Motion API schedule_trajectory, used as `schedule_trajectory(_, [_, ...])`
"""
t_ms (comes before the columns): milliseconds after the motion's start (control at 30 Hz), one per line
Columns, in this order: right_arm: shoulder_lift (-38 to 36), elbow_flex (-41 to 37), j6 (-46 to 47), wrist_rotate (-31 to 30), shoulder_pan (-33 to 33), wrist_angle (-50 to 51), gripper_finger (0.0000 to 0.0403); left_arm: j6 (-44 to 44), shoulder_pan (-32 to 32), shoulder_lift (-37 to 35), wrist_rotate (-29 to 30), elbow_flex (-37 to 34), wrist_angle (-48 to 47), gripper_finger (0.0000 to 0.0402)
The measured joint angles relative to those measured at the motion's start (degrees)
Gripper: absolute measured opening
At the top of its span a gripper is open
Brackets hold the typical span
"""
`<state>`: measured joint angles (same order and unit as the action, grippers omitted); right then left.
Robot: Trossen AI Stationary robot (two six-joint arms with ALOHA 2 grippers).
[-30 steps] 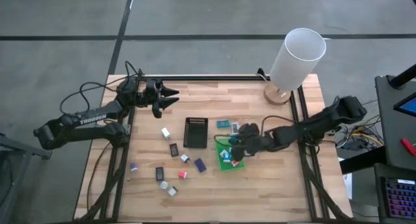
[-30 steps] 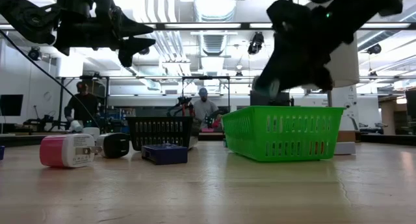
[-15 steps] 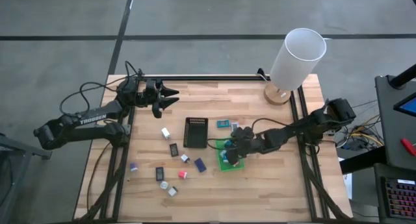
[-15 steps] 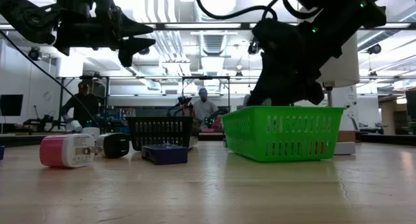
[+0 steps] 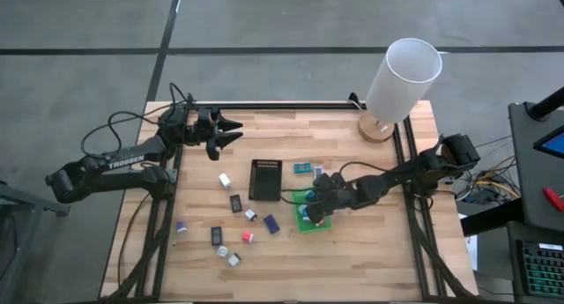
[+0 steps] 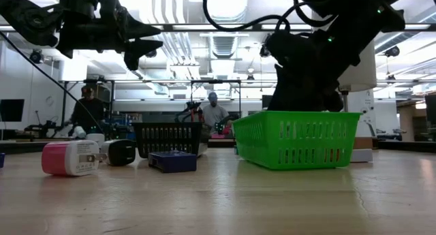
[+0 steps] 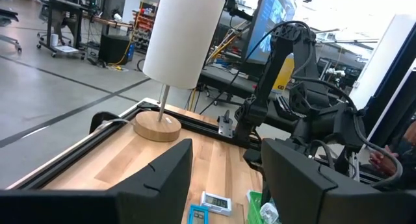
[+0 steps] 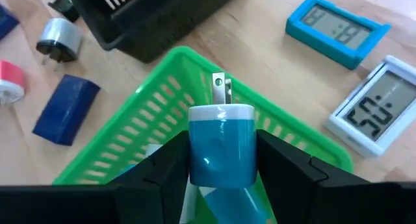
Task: Pick & Place Office items
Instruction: Put the blue charger adapter into the green bin, then put the white charger adapter into the green bin
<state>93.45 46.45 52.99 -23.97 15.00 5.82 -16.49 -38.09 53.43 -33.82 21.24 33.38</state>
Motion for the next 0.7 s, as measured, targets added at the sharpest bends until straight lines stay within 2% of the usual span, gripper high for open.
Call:
schedule_trajectory(467, [-1.7, 0.2, -0.6, -5.0, 0.0, -0.4, 0.0249, 0.0, 0.0, 0.0, 0.0, 0.0, 0.0, 0.019])
schedule_trajectory(700, [-2.0, 0.2, -1.6, -5.0, 0.0, -0.5, 0.025, 0.0, 0.0, 0.0, 0.0, 0.0, 0.0, 0.019])
